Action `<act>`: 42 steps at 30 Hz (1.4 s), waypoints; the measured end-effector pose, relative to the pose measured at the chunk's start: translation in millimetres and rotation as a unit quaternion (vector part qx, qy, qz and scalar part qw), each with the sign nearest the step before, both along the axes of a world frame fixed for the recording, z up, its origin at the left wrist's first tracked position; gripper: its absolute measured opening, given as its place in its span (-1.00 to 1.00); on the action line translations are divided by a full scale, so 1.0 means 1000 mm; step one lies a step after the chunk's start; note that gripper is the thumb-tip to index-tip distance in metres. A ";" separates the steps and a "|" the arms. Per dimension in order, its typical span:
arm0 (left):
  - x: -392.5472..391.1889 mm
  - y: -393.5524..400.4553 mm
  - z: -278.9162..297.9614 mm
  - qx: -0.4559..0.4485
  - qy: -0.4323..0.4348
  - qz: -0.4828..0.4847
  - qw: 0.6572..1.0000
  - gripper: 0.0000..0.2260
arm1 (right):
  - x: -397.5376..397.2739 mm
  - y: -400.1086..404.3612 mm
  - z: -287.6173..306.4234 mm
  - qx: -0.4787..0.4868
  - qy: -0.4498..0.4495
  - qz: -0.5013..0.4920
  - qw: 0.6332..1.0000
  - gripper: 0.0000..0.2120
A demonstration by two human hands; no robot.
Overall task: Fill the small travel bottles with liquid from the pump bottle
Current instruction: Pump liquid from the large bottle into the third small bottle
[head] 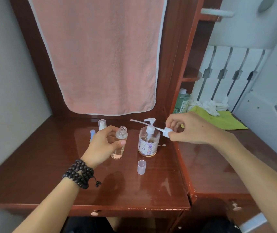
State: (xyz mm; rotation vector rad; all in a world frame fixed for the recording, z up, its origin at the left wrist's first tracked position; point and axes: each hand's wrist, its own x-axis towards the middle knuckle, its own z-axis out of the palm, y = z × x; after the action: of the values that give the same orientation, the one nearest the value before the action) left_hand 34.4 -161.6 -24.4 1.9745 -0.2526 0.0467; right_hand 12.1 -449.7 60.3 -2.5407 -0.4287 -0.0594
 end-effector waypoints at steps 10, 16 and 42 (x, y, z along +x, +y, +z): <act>0.000 -0.010 -0.001 0.046 -0.009 -0.023 0.999 -0.77 | 0.009 0.006 0.005 -0.093 -0.007 0.018 0.995 -0.85; -0.001 -0.017 -0.005 0.047 -0.006 -0.053 0.997 -0.74 | 0.013 0.013 0.019 -0.075 -0.037 0.043 0.996 -0.85; -0.004 -0.035 -0.002 -0.001 -0.043 -0.076 0.996 -0.73 | 0.025 0.054 0.016 -0.192 0.020 0.127 0.973 -0.61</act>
State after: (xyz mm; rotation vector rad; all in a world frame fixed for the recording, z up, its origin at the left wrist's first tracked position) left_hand 29.9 -197.0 -26.4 1.9489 -0.4577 0.0337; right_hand 36.7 -396.2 76.0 -2.8308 -0.8143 0.1878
